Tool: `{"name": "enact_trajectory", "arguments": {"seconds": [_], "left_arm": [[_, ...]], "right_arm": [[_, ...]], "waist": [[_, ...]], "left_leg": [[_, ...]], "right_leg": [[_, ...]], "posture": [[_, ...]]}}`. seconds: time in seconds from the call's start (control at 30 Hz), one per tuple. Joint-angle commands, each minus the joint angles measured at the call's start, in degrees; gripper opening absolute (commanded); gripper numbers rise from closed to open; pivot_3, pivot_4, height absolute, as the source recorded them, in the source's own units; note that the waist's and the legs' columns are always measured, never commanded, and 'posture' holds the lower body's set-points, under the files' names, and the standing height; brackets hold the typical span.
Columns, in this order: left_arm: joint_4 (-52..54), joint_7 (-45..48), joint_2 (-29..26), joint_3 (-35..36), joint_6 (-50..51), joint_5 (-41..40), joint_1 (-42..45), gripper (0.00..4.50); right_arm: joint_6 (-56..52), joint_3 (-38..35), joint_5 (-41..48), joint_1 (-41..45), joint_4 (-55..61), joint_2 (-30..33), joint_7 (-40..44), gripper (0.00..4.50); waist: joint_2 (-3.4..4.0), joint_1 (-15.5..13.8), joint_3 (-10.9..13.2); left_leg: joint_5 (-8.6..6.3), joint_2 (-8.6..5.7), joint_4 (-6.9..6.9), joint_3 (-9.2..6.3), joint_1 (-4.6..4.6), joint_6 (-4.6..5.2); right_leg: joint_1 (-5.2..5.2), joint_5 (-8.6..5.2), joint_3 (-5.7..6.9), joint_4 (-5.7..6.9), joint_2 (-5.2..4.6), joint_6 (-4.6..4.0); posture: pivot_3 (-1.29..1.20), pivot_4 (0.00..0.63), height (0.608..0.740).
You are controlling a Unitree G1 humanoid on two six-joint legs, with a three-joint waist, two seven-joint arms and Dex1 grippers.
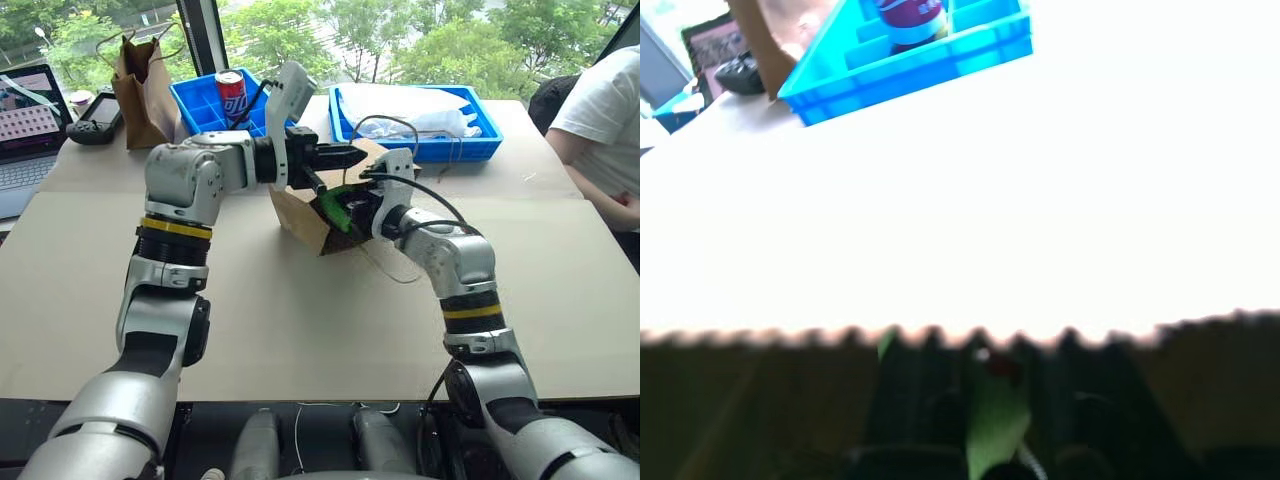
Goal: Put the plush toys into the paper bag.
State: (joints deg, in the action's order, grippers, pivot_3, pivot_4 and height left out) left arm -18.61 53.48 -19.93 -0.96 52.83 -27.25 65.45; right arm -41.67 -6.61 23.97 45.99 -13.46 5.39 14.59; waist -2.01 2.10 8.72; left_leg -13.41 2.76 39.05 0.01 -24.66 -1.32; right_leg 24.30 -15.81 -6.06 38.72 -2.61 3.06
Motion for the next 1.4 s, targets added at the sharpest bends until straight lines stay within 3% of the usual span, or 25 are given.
{"name": "enact_trajectory", "arguments": {"seconds": [0.03,0.23,0.3,0.43,0.57,0.7,0.9,1.0,1.07,1.4], "left_arm": [[2.4,-0.2,0.0,1.1,-0.1,-1.4,0.5,0.00],[1.7,-0.2,-0.3,0.9,-1.0,-1.0,0.3,0.00],[1.5,-0.2,-0.3,0.8,-1.3,-0.7,0.4,0.00],[0.6,0.1,-0.7,0.5,-2.5,0.0,0.4,0.00],[0.4,0.3,-1.0,0.2,-3.1,0.2,0.0,0.00],[-0.2,0.5,-0.9,-0.3,-3.6,0.3,-0.2,0.00],[-2.1,0.6,-2.5,-0.2,-5.0,1.4,1.2,0.00],[-2.5,1.0,-4.1,-0.1,-5.2,1.8,1.6,0.00],[-2.6,1.1,-5.1,0.0,-5.3,2.1,1.9,0.00],[-1.0,0.5,-6.0,0.5,-3.9,2.0,1.9,0.00]], "right_arm": [[2.1,-5.4,2.7,-0.1,1.1,-1.9,-3.3,2.46],[-6.0,-3.2,6.0,-3.1,10.6,0.1,-1.2,4.41],[-10.5,-0.6,6.6,-5.1,16.8,3.9,1.0,4.41],[-20.1,1.4,8.4,-11.3,30.4,18.8,6.6,4.41],[-26.2,-8.0,13.3,-17.3,37.2,30.9,10.6,4.41],[-27.7,-11.5,15.5,-20.1,39.1,35.0,12.3,4.41],[-27.0,-16.3,19.4,-19.3,40.5,35.8,13.2,4.41],[-23.7,-17.2,15.0,-18.4,35.3,37.0,10.1,4.41],[-19.1,-13.9,8.4,-18.7,28.8,38.1,7.1,4.41],[-1.7,-6.8,-3.3,-15.0,3.9,26.5,2.1,4.41]], "waist": [[0.02,0.2,0.0],[0.05,0.5,0.0],[0.10,0.4,0.1],[0.15,0.0,0.1],[0.16,-0.1,0.1],[0.22,0.5,0.1],[0.22,0.4,0.1],[0.23,0.1,0.1],[0.23,-0.1,0.1],[0.25,0.1,0.1]], "left_leg": [[0.00,0.00,0.00,-0.01,0.00,0.00],[0.00,0.00,-0.03,-0.05,0.01,-0.01],[0.01,0.00,-0.03,-0.05,0.01,-0.01],[0.00,-0.02,-0.03,-0.06,-0.04,-0.01],[-0.01,-0.04,-0.04,-0.10,-0.09,0.01],[0.03,-0.02,-0.06,-0.09,-0.05,0.08],[0.06,-0.03,-0.09,-0.07,0.01,0.13],[0.06,-0.04,-0.08,-0.08,-0.02,0.13],[0.06,-0.05,-0.08,-0.07,-0.02,0.13],[0.08,-0.05,-0.09,-0.01,-0.03,0.13]], "right_leg": [[0.01,0.00,0.00,0.02,0.00,0.00],[0.02,0.00,0.03,0.08,0.01,0.00],[0.03,0.00,0.04,0.09,0.01,0.00],[-0.01,0.00,0.05,-0.03,-0.01,0.00],[-0.08,-0.01,0.07,-0.33,-0.02,0.01],[-0.10,-0.01,0.05,-0.63,0.03,0.01],[-0.10,-0.01,-0.03,-0.59,0.05,0.01],[-0.11,-0.01,-0.02,-0.61,0.03,0.01],[-0.13,-0.01,-0.01,-0.64,0.01,0.01],[-0.06,0.00,-0.04,-0.60,0.01,0.00]], "posture": [[0.00,0.150,0.715],[0.00,0.150,0.715],[0.00,0.150,0.715],[0.00,0.150,0.715],[0.00,0.150,0.715],[0.00,0.150,0.715],[0.00,0.150,0.715],[0.00,0.150,0.715],[0.00,0.150,0.715],[0.00,0.150,0.715]]}}
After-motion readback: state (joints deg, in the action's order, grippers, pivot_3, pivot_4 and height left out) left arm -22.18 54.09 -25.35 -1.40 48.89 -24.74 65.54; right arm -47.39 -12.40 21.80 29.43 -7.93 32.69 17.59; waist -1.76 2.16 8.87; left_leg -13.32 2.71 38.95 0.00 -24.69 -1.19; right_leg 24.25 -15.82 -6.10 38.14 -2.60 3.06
